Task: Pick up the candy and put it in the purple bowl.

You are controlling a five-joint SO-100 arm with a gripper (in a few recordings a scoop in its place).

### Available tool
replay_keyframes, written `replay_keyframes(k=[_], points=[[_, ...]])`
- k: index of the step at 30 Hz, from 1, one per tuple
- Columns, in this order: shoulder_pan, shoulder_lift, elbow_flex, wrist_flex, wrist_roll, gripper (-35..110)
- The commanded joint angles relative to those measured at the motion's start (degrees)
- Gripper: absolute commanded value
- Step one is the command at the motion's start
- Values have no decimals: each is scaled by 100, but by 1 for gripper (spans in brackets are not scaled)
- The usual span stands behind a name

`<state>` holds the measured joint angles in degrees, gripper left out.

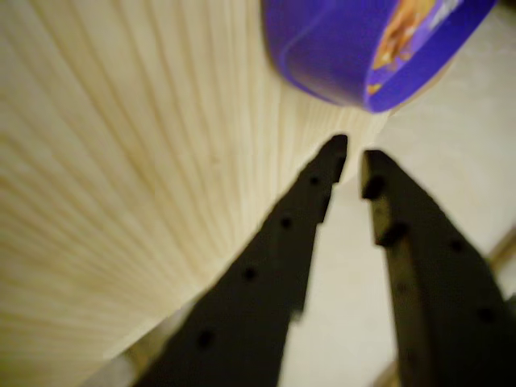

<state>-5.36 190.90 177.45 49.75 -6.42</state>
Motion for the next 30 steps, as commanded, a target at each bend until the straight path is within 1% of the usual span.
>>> replay_keyframes(k=[1, 4, 6, 9, 10, 13, 15, 17, 20, 22, 26, 30], points=[[-237, 185, 369, 35, -211, 0], [-220, 185, 396, -35, -185, 0], [-141, 185, 193, 88, 352, 0], [-413, 185, -466, 123, 747, 0], [-571, 185, -650, 62, 1011, 0], [-1160, 97, -1125, -79, 2320, 0], [-1644, -202, -1538, -229, 3023, 0], [-2101, -879, -2065, -448, 3551, 0], [-2619, -2215, -3120, -773, 3691, 0], [-2751, -3366, -3981, -809, 4184, 0], [-3067, -5071, -5405, -835, 4632, 0], [-3296, -6100, -6056, -1459, 5335, 0]])
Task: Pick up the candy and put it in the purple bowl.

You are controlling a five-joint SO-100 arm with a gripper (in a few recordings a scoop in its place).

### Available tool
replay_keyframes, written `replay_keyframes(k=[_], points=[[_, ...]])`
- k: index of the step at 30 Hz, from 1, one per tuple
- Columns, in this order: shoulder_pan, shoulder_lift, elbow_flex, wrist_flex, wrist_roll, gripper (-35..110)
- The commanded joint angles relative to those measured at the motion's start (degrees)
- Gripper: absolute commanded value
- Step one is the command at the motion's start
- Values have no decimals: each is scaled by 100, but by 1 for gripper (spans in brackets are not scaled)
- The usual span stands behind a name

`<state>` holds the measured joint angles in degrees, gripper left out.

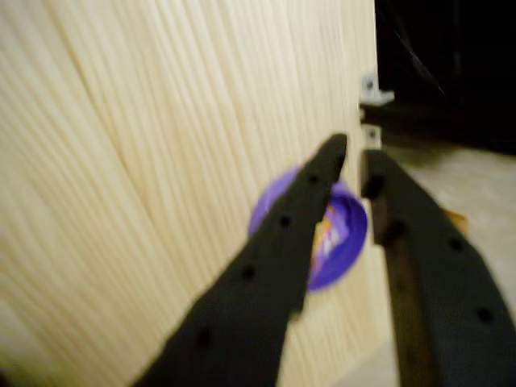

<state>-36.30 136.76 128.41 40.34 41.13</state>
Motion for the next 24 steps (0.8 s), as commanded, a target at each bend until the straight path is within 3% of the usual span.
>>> replay_keyframes(k=[1, 13, 24], points=[[-237, -1002, -1380, -571, 703, 0], [-606, -4482, -4931, -396, 1371, 0], [-703, -7717, -10187, 1890, 1731, 0]])
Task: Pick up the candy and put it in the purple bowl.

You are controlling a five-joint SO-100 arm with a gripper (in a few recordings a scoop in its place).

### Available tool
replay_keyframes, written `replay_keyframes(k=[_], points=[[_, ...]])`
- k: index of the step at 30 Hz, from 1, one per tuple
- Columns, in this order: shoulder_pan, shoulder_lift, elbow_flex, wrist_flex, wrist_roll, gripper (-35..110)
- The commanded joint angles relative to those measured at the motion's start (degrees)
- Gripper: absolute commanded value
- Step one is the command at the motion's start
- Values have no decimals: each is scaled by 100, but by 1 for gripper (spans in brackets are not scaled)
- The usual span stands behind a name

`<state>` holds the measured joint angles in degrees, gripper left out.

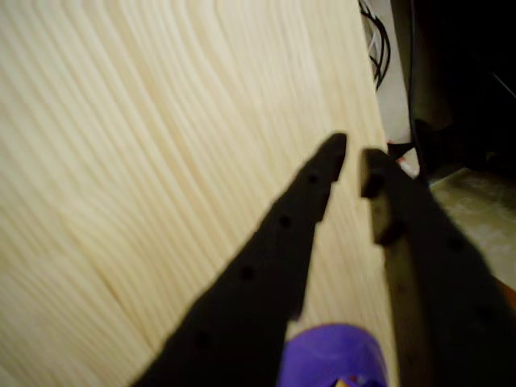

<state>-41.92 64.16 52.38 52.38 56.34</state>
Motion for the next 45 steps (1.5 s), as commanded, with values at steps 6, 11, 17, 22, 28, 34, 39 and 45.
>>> replay_keyframes(k=[6, 11, 17, 22, 28, 34, 39, 45], points=[[-316, -2848, -6609, 1784, 404, 0], [-466, -2971, -6627, 1371, 501, 0], [-589, -3032, -6583, 721, 809, 0], [-615, -3015, -6434, 360, 976, 0], [-703, -2883, -6029, -44, 1090, 0], [-747, -2821, -5774, -343, 1239, 0], [-729, -2716, -5520, -659, 1204, 0], [-703, -2672, -5344, -1055, 1222, 0]])
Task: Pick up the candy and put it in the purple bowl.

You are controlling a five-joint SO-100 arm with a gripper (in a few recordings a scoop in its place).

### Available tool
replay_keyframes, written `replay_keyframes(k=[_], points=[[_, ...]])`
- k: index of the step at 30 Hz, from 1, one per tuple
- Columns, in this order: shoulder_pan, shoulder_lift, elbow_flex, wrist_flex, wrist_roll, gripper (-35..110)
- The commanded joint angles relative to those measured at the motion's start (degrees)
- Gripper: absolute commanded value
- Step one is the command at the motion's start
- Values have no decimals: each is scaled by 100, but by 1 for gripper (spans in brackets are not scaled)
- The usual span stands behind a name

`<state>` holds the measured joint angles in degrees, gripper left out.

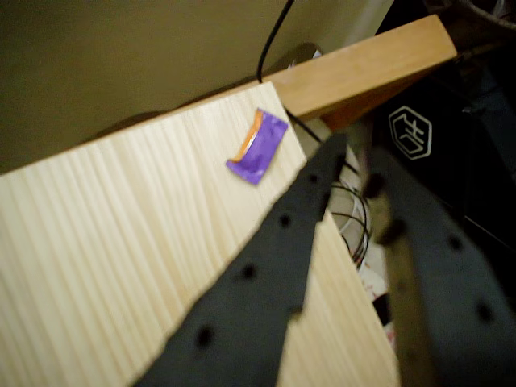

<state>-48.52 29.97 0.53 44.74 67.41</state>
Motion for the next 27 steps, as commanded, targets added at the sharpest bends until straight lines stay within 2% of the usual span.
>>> replay_keyframes(k=[1, 20, 27], points=[[-35, 729, -132, -316, 193, 0], [264, -431, -114, -2602, 1028, 0], [132, -483, 70, -2399, 1371, 0]])
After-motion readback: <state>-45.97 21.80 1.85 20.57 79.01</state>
